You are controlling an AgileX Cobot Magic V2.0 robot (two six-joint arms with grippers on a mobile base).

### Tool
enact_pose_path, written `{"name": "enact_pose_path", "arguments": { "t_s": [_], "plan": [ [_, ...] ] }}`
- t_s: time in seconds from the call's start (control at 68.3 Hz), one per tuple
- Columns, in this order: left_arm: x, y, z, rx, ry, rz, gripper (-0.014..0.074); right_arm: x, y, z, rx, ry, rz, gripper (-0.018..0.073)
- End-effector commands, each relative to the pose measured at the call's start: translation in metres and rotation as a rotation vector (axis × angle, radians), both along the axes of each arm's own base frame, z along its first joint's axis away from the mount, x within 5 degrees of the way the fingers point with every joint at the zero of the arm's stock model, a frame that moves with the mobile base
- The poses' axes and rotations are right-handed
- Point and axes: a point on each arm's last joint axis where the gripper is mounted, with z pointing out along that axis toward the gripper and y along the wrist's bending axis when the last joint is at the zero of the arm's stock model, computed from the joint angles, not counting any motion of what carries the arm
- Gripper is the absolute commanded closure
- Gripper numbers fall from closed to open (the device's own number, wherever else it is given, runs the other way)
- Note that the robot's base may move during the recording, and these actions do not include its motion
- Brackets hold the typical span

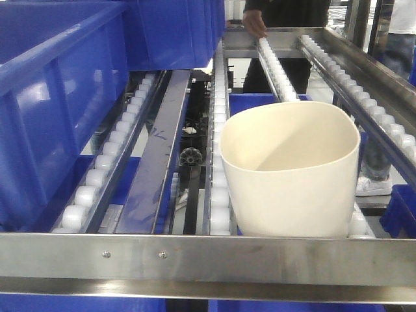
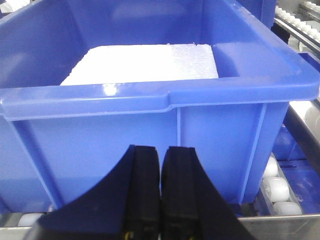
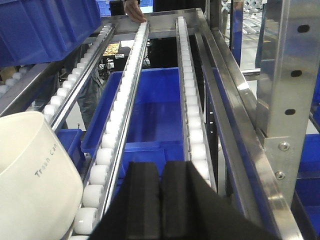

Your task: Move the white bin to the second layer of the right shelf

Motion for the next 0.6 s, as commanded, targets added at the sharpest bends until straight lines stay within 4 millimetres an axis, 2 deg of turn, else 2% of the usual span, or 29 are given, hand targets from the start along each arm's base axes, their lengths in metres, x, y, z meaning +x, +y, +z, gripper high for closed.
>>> {"name": "enact_pose_path", "arguments": {
  "t_s": [0.0, 0.586],
  "plan": [
    [0.0007, -0.0004, -0.0039, -0.009, -0.062, -0.006, 0.0512, -0.0026, -0.0004, 0.0135, -0.001, -0.114, -0.004, 0.0504],
    [0.0007, -0.0004, -0.0039, -0.009, -0.062, -0.006, 0.0512, -0.0026, -0.0004, 0.0135, -0.001, -0.114, -0.004, 0.0504]
  ]
}}
